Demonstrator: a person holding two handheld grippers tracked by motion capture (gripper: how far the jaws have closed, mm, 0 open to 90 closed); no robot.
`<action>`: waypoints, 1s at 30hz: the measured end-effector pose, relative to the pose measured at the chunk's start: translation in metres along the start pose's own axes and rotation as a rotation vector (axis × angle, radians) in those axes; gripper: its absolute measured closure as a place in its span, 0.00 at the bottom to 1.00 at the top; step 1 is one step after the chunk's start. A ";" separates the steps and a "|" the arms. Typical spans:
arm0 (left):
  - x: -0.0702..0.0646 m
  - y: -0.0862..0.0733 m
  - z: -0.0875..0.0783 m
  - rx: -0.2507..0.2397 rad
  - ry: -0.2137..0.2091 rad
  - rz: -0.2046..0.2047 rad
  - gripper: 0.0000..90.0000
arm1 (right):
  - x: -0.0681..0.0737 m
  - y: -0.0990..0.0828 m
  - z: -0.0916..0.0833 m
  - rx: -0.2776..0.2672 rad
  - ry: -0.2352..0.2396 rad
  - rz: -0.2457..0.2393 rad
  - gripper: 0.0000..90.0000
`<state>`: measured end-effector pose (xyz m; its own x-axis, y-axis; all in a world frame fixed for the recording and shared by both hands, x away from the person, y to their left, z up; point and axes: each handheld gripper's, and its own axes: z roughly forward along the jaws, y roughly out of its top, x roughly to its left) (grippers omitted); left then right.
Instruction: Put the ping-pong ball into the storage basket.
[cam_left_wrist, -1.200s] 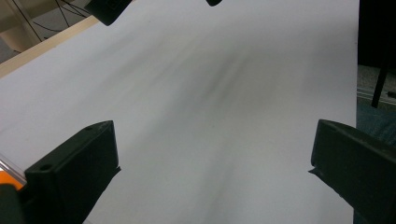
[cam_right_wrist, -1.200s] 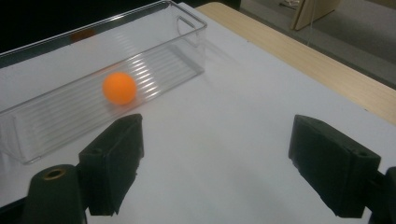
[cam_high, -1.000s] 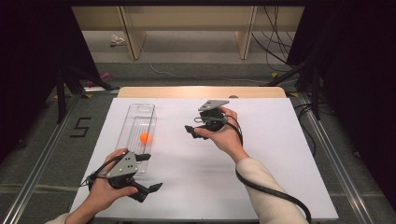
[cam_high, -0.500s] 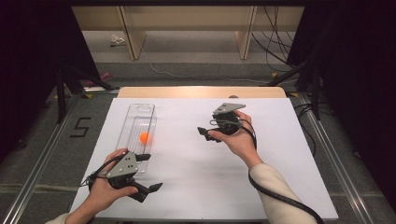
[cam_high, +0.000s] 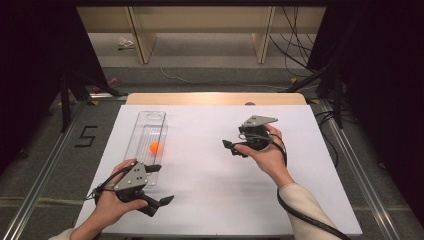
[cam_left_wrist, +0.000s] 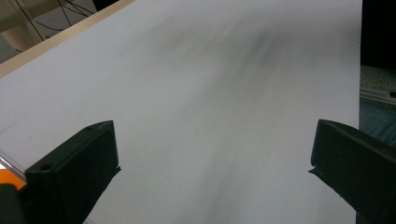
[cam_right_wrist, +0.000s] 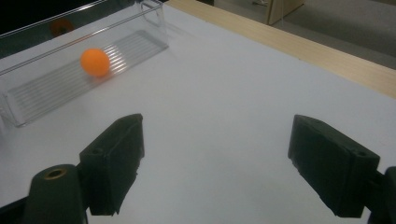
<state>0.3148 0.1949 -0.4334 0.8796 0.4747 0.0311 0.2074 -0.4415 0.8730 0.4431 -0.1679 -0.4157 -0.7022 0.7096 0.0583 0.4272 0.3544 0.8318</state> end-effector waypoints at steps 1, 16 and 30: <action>0.000 0.000 0.000 0.000 0.000 0.000 0.00 | -0.001 -0.001 -0.002 0.000 -0.003 0.002 0.21; 0.001 0.000 0.000 0.000 0.005 -0.005 0.01 | -0.010 -0.027 -0.037 -0.012 -0.034 0.022 0.21; 0.001 0.000 -0.001 -0.001 0.007 -0.002 0.00 | -0.008 -0.050 -0.065 -0.011 -0.049 0.039 0.21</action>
<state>0.3154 0.1962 -0.4329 0.8761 0.4810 0.0326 0.2087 -0.4395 0.8736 0.3907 -0.2311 -0.4226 -0.6562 0.7519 0.0639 0.4472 0.3193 0.8355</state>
